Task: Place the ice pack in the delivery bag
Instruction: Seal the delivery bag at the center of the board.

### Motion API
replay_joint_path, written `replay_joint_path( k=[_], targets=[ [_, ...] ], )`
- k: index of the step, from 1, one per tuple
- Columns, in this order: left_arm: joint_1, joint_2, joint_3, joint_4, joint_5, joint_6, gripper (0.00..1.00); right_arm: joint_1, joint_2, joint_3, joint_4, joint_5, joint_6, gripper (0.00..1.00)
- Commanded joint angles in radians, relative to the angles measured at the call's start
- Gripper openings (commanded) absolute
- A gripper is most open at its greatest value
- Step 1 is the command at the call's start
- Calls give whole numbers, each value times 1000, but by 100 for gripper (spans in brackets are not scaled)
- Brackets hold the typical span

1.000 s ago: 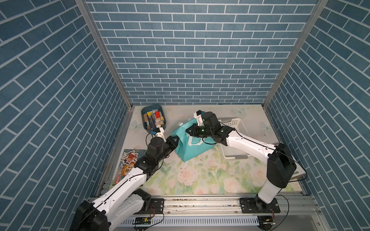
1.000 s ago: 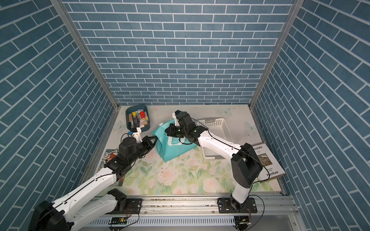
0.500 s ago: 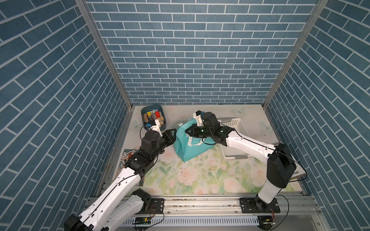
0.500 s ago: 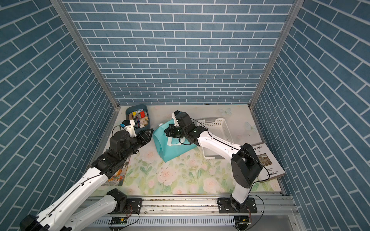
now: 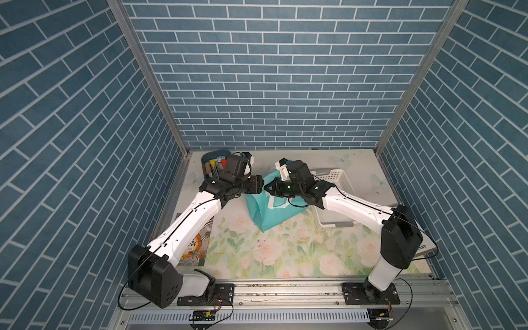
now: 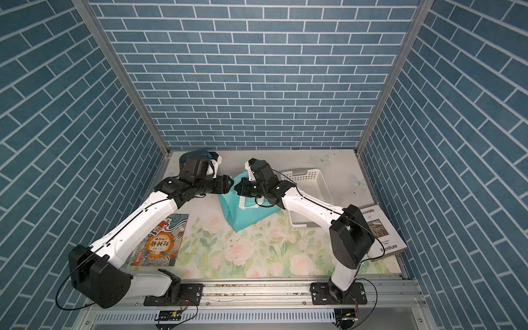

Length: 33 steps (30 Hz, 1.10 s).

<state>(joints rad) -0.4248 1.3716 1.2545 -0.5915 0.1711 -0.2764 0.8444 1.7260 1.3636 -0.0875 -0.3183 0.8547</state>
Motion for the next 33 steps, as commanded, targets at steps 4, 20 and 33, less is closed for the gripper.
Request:
replay_joint_path(
  k=[4, 20, 33],
  targets=[
    [54, -33, 12, -84, 136, 142, 67, 8, 12, -14, -28, -10, -46, 0],
    [64, 65, 15, -109, 218, 207, 40, 8, 11, -11, -22, -11, -53, 0],
    [64, 65, -11, -92, 258, 207, 0, 9, 3, -12, -4, -10, -75, 0]
  ],
)
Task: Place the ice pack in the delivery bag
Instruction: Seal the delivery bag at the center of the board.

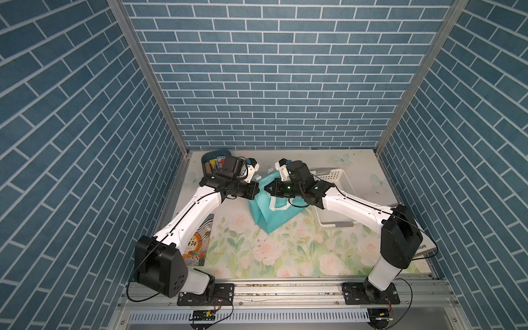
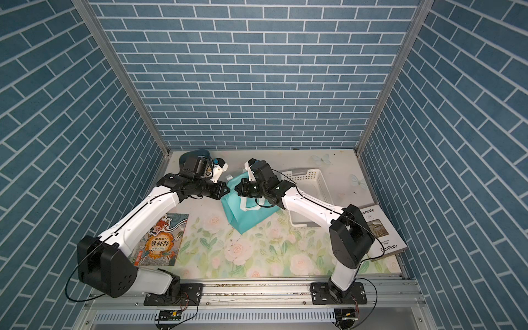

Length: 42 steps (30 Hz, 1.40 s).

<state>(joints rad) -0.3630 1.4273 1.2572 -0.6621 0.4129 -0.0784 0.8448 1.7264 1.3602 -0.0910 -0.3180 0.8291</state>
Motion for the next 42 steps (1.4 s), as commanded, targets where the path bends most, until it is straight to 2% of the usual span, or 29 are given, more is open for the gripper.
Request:
replay_joint_path(
  k=[1, 4, 7, 11, 15, 19, 22, 25, 29, 35, 40, 42],
  targets=[
    [2, 5, -17, -18, 19, 9, 0, 8, 1, -9, 3, -9, -54, 0],
    [3, -9, -22, -11, 23, 8, 0, 7, -15, -10, 12, -2, -80, 0],
    [2, -27, -24, -10, 15, 8, 0, -3, -46, -14, 13, 14, -119, 10],
    [3, -55, -30, -10, 7, 6, 0, -34, -114, -49, 38, 15, -153, 28],
    [2, -71, -47, -9, 22, 6, 0, -80, -187, -107, 62, -17, -205, 34],
    [2, -74, -63, -11, 31, 6, 0, -119, -280, -177, 65, -33, -317, 41],
    [2, -81, -66, -14, 35, 5, 0, -147, -365, -246, 66, -34, -452, 48],
    [2, -88, -65, -15, 37, 3, 0, -180, -450, -297, 57, -13, -553, 58],
    [2, -92, -63, -24, 41, 2, 0, -231, -546, -365, 49, -12, -682, 77],
    [2, -105, -66, -31, 45, 1, 0, -319, -602, -452, 56, -205, -786, 81],
    [2, -118, -78, -31, 54, -5, 0, -350, -584, -508, 98, -290, -830, 81],
    [3, -123, -83, -31, 63, -9, 0, -357, -573, -517, 136, -309, -835, 78]
  ],
)
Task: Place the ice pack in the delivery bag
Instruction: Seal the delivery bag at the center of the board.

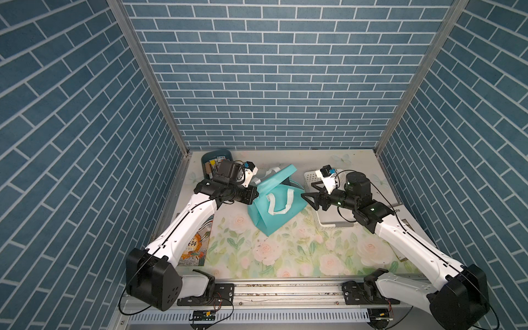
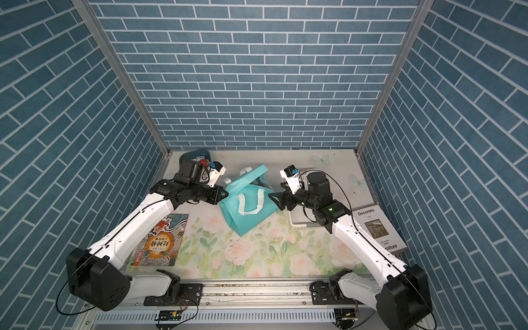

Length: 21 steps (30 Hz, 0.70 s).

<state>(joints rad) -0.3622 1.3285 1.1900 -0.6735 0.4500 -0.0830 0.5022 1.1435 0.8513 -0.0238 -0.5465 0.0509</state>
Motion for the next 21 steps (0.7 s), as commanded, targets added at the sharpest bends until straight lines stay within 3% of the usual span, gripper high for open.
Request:
replay_joint_path(
  k=[1, 9, 21],
  targets=[
    [2, -27, -18, -17, 40, -4, 0, -17, 21, -8, 83, -81, -63, 75],
    [2, -59, -39, -11, 84, -28, 0, -44, 148, 23, 149, -83, -76, 69],
    [-1, -101, -90, 9, 125, -60, 0, -57, 307, 80, 317, -214, 67, 33]
  ],
)
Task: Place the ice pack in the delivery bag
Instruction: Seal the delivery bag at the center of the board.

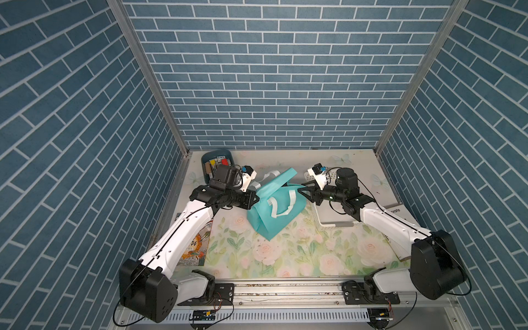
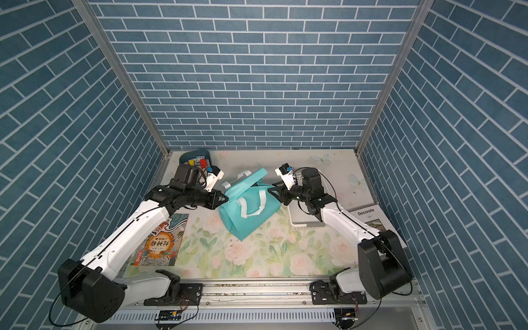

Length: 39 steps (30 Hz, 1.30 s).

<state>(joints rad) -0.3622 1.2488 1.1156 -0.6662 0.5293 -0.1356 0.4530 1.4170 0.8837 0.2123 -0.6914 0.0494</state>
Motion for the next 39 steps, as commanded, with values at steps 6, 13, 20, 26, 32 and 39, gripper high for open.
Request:
replay_joint_path(
  k=[6, 13, 20, 26, 32, 39],
  targets=[
    [-4, -40, -43, 14, 55, -22, 0, -18, 148, 121, 90, -128, 143, 13],
    [-10, -61, -71, 29, 68, -41, 0, -27, 289, 253, 31, -183, 219, 9],
    [-16, -72, -72, 33, 73, -53, 0, -27, 329, 289, 47, -192, 264, 9],
    [-22, -83, -65, 33, 66, -62, 0, -27, 366, 290, 49, -194, 283, 15],
    [-36, -113, -79, 28, -12, -83, 0, -27, 389, 287, 70, -213, 313, 19],
    [-37, -118, -53, -15, -86, -89, 10, -27, 377, 265, 70, -215, 314, 15]
  ],
)
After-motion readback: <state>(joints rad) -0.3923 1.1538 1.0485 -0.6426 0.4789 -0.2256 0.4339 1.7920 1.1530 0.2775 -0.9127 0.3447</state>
